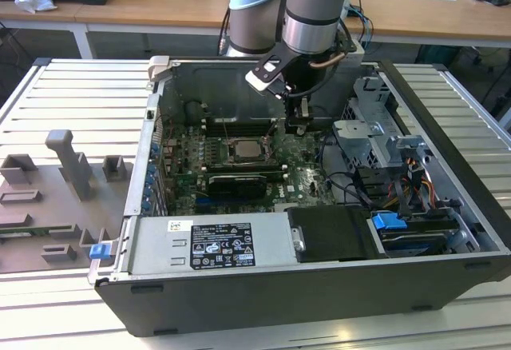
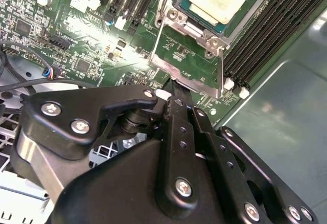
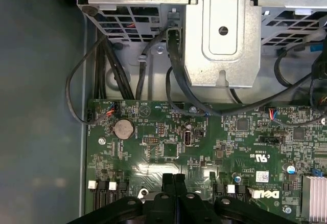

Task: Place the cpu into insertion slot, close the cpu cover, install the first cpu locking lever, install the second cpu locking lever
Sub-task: 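Close the cpu cover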

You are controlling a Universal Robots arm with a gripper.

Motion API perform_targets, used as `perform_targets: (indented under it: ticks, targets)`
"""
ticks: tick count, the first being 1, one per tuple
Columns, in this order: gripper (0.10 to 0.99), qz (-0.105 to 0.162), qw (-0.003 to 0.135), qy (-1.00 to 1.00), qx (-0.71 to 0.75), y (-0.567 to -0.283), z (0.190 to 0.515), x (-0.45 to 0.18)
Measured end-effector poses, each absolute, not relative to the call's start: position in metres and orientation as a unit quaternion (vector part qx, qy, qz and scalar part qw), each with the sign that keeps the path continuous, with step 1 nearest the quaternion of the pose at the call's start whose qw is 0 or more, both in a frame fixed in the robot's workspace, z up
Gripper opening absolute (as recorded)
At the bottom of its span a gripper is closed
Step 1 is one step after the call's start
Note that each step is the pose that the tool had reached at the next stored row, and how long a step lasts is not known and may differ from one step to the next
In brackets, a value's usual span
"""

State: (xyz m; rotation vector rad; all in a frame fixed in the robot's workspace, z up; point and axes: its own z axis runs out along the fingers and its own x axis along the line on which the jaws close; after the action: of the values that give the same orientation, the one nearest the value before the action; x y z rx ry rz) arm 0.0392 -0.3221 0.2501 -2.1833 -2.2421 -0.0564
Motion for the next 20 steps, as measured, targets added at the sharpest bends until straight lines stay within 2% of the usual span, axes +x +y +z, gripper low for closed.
perform_targets:
  ticks: [20]
  targets:
    - [0.106,-0.018,0.006,-0.716,-0.698,-0.322,0.249,0.015]
